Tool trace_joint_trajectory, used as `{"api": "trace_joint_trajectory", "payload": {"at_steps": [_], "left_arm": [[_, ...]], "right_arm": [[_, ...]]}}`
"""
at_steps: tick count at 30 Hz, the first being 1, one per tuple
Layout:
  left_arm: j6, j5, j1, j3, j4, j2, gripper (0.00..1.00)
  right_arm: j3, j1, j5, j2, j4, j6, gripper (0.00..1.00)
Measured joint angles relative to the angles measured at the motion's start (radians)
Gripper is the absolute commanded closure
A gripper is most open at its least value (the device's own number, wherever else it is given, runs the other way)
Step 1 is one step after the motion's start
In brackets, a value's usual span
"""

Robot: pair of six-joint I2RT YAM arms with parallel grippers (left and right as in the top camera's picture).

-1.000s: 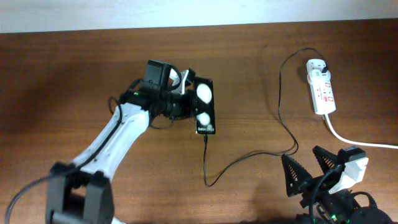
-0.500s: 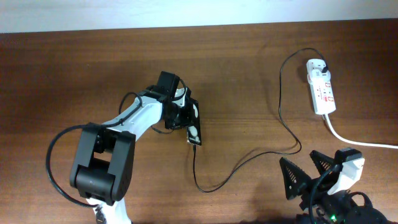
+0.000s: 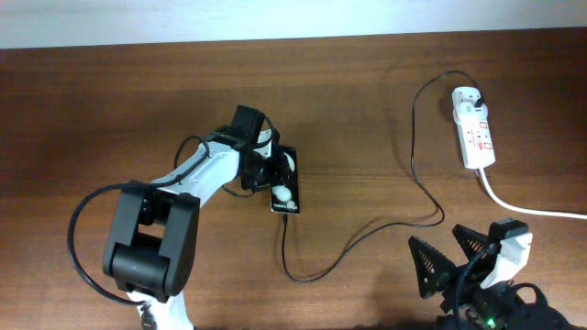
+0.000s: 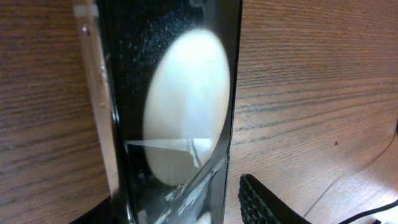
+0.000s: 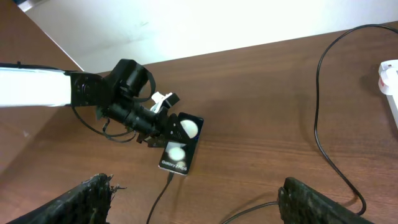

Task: Plug charger to phone and switch on socket
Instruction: 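Lower the phone flat onto the table with the left gripper and release, then move the right gripper over the power strip switch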

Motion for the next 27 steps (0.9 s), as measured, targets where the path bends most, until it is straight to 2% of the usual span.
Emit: {"api": "trace_joint_trajectory", "payload": {"at_steps": [9, 13, 21, 22, 25, 27], "left_arm": [[0.001, -0.023, 0.000, 0.000, -0.011, 0.000, 0.37], [0.000, -0.024, 0.000, 0.000, -0.006, 0.000, 0.28], [0.000, -0.021, 0.000, 0.005, -0.006, 0.000, 0.25], [0.000, -0.017, 0.000, 0.013, -0.009, 0.008, 0.23], [0.000, 0.003, 0.001, 0.039, -0.022, 0.026, 0.06], [-0.001, 0.015, 0.001, 0.046, -0.026, 0.026, 0.01]], "right_arm": [[0.000, 0.000, -0.004, 0.000, -0.002, 0.003, 0.11], [0.000, 0.000, -0.008, 0.000, -0.003, 0.002, 0.11], [0.000, 0.000, -0.012, 0.000, -0.022, 0.003, 0.10], [0.000, 0.000, -0.019, 0.000, -0.023, 0.003, 0.10], [0.000, 0.000, -0.027, 0.000, -0.025, 0.002, 0.10], [0.000, 0.000, -0.031, 0.000, -0.026, 0.002, 0.10]]}}
